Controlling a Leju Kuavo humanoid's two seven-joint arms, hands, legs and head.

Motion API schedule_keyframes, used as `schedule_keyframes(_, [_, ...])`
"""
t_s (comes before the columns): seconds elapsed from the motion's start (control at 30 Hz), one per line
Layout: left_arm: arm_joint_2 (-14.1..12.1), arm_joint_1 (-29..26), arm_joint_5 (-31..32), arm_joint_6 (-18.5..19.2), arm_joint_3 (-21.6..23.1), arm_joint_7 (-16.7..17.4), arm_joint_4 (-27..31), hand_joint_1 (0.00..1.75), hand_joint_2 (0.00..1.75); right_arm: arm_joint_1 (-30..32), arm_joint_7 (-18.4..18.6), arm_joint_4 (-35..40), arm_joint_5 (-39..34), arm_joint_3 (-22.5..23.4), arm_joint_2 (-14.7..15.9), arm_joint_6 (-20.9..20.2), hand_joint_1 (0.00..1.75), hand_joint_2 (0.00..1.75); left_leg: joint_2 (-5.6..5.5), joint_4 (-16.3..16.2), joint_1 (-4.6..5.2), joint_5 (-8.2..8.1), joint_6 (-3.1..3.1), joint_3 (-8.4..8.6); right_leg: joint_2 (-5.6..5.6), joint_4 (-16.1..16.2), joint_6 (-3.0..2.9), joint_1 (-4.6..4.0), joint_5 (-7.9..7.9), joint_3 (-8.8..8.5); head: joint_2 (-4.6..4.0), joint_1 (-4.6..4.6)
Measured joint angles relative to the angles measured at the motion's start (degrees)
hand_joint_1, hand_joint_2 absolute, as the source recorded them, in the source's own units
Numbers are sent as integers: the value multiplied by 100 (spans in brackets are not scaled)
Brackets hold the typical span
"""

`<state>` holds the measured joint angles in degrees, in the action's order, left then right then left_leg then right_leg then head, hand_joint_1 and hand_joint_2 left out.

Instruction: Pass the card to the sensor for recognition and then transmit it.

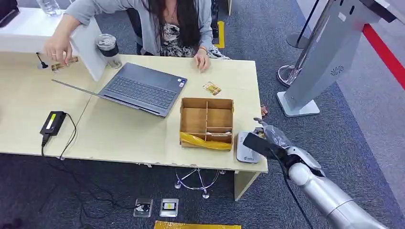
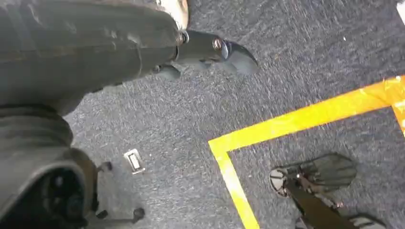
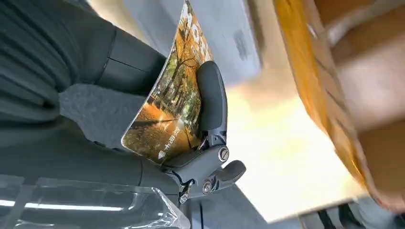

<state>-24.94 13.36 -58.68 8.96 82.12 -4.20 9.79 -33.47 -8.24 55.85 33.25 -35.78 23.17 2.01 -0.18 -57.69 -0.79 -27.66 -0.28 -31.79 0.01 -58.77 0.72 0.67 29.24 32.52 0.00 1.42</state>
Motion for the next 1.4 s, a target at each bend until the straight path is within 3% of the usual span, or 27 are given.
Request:
schedule_keyframes(0.13, [2, 109, 111, 4, 0, 4, 0, 0, 0, -552, -111, 20, 264, -15, -54, 37, 175, 175, -1, 0, 0, 3, -1, -3, -2, -5, 0, 0, -1, -1, 0, 0])
schedule_keyframes(0.27, [26, 235, 221, 24, 2, 11, 0, 0, 0, -1223, -297, -37, 494, -92, -345, 66, 175, 175, 0, 0, -1, 6, -6, -6, -1, -12, -2, 0, -2, 6, 0, 0])
schedule_keyframes(0.5, [122, 412, 420, 109, 4, 28, 0, 0, 0, -2192, -461, -717, 758, -284, -1290, 83, 175, 175, -2, 0, -3, 11, -14, -9, -1, -20, -5, -4, 0, 14, 0, -2])
schedule_keyframes(0.73, [236, 579, 420, 223, 4, 225, 0, 0, 0, -2455, -483, -1685, 1156, -548, -2152, 212, 175, 175, -3, 0, -3, 11, -14, -11, 0, -20, -5, -3, 1, 15, 0, 0])
schedule_keyframes(0.9, [297, 670, 472, 227, 7, 359, 0, 0, 0, -2565, -347, -2223, 1265, -678, -2586, 232, 175, 175, -3, 0, -2, 11, -14, -11, 0, -19, -5, -3, 1, 18, 0, 0])
schedule_keyframes(1.1, [343, 714, 479, 221, 7, 393, 0, 0, 0, -2679, -264, -2608, 1268, -772, -2817, 230, 175, 175, -3, 0, -2, 11, -15, -11, 2, -19, -5, -3, 1, 20, 0, 2])
schedule_keyframes(1.4, [354, 724, 494, 214, 7, 393, 0, 0, 0, -2741, -210, -2953, 1268, -833, -2863, 278, 175, 175, -3, -1, -2, 11, -15, -11, 1, -19, -5, -3, 0, 20, 0, 0])
